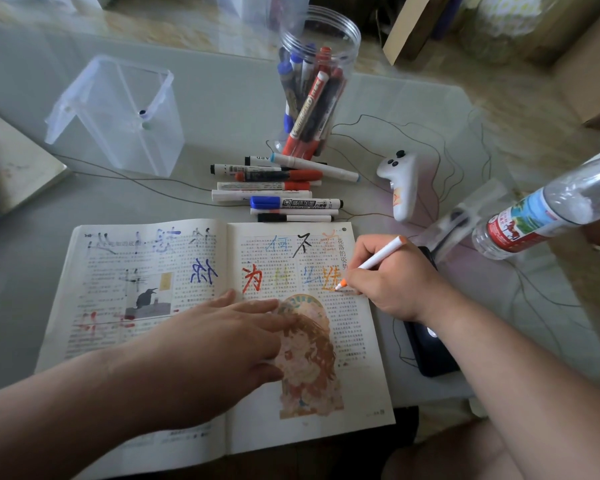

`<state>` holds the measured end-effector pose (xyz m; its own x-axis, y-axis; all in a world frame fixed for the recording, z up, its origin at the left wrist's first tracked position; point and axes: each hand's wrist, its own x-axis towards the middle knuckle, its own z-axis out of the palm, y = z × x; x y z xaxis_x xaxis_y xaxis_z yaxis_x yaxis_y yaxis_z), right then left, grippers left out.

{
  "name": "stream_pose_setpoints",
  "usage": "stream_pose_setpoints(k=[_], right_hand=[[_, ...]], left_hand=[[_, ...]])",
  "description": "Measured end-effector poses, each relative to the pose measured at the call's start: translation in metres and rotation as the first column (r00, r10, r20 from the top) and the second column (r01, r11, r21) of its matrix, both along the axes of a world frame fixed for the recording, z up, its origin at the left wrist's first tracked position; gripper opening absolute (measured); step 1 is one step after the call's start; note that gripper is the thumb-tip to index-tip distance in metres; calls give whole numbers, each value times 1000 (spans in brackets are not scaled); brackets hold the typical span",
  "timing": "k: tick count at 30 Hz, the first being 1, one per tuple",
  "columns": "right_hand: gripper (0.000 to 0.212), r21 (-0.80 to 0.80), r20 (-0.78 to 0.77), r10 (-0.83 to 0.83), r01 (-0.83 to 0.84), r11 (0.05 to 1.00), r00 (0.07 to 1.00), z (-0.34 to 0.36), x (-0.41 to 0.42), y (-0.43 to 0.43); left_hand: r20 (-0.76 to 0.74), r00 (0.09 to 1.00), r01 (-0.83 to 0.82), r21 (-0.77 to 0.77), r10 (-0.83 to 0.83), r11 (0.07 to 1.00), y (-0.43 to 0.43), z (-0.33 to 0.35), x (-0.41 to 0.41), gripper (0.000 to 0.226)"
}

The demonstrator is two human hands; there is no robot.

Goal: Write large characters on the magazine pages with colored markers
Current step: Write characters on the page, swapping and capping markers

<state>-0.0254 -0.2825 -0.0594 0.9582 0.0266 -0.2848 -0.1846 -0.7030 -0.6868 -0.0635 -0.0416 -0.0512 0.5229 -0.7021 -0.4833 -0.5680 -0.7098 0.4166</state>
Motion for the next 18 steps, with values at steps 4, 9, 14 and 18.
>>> stream_pose_setpoints(k=[4,9,14,18], right_hand=[[23,-132,48,1,6,991,999,-1,2,-2],[23,-171,79,4,9,985,997,-3,4,-6],[20,315,162,-83,28,949,983,18,3,6],[6,654,123,-30,-58,754,992,31,-2,29]], left_hand=[[14,1000,7,-24,-6,1000,2,-3,0,33],[43,998,-44,-122,50,992,3,-5,3,32],[148,932,-248,-401,330,882,12,-4,15,36],[55,822,-485,-455,567,747,15,13,23,29]])
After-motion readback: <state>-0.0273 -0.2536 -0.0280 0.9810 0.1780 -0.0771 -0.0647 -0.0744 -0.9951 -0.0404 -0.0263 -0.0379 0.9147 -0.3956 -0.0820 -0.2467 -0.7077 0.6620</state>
